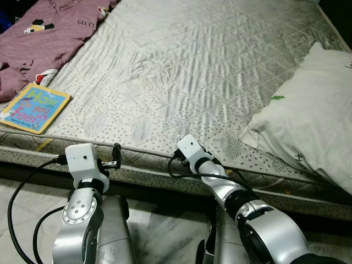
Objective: Clean up the room
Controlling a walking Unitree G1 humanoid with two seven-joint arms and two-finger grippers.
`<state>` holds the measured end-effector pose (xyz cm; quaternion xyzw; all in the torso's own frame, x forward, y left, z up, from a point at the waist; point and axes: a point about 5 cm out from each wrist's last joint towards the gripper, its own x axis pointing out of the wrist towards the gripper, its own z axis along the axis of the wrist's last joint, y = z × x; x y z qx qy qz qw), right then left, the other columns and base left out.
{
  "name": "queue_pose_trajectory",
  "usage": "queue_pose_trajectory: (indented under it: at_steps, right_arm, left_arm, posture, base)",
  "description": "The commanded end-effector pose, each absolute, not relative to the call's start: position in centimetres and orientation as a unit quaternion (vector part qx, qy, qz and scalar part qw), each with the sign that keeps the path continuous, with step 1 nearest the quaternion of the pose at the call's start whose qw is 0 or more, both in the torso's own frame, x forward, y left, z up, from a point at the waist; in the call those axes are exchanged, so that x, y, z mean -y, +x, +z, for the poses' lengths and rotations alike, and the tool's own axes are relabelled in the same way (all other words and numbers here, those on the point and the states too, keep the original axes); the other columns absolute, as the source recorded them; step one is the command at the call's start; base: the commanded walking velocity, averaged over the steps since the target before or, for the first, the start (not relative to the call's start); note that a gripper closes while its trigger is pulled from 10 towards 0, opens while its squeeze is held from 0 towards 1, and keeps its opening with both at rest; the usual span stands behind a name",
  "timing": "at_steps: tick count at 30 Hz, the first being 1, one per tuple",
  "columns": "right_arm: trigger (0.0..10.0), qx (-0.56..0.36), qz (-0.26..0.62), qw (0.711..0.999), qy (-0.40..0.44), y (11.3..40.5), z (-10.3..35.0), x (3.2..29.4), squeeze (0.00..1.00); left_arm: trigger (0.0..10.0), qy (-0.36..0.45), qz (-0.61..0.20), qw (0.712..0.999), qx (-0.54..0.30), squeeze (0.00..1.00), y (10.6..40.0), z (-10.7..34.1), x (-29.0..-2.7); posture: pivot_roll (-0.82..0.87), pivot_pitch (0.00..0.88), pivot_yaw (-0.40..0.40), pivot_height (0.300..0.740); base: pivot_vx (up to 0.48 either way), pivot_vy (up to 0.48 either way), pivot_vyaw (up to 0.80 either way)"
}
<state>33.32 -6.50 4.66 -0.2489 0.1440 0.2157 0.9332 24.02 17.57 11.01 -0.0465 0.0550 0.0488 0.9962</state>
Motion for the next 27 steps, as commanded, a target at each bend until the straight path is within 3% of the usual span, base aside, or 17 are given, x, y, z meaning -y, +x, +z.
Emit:
queue_pose_trajectory:
  at_steps: [1, 17, 27]
  right_arm:
    - [0.0, -0.154, 0.214, 0.933, -0.246, 33.4, 4.6, 6.6, 0.00]
    - [0.0, -0.151, 0.218, 0.934, -0.238, 33.5, 4.7, 6.8, 0.00]
    - [0.0, -0.126, 0.208, 0.953, -0.180, 34.5, 6.4, 6.8, 0.00]
  left_arm:
    - [10.0, -0.046, 0.052, 0.996, -0.054, 0.00, 24.2, 10.9, -17.6]
    - [10.0, -0.052, 0.052, 0.996, -0.051, 0.00, 24.4, 10.8, -17.3]
    - [10.0, -0.054, 0.051, 0.996, -0.045, 0.00, 25.0, 10.8, -17.2]
  posture:
    - [0.08, 0.084, -0.064, 0.538]
    - [0.07, 0.070, -0.075, 0.538]
    - [0.04, 0.031, -0.066, 0.538]
  base:
    - [0.000, 0.000, 0.00]
    - [0.000, 0.000, 0.00]
    - [0.000, 0.000, 0.00]
